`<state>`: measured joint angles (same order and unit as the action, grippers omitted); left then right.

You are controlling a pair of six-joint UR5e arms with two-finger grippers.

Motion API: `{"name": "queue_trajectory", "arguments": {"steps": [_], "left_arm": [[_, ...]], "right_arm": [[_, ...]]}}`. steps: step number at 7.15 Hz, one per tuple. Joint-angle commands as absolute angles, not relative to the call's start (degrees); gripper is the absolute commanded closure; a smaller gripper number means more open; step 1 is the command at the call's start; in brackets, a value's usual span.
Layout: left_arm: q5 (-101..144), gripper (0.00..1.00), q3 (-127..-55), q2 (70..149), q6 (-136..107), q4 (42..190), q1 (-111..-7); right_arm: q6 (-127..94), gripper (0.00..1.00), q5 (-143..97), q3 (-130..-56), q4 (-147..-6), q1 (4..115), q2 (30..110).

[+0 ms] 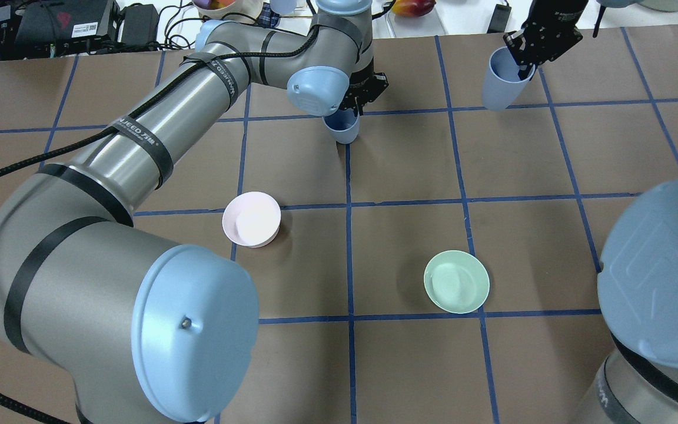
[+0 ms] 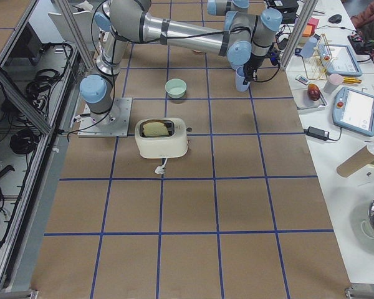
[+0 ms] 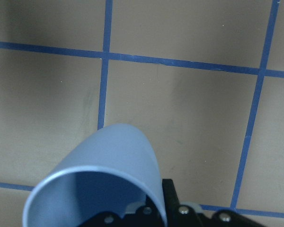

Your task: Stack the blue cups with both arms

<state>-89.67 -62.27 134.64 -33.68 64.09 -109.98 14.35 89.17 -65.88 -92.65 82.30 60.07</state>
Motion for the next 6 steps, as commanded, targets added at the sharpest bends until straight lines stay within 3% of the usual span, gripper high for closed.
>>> {"name": "queue_trajectory", "arguments": {"steps": [1,2,3,6], "left_arm": [[-89.30,1.00,-62.23,134.65,-33.84,63.98,-110.13],[-89.47,0.32,-62.23,134.65,-33.23,63.90,-110.13],[-89.39,0.00,-62.14,134.47,-32.27,63.81,-110.13],[-89.38,0.00,-61.79,130.89,-32.17,64.59,-108.82]], "right_arm": [[13.89,1.00,87.99,-65.74,-92.63,82.62,60.47],[13.36,1.00,86.24,-65.66,-92.72,82.70,60.56],[12.66,1.00,86.31,-65.65,-92.90,83.49,60.56],[12.48,1.00,86.49,-65.04,-92.03,84.46,63.34]]}}
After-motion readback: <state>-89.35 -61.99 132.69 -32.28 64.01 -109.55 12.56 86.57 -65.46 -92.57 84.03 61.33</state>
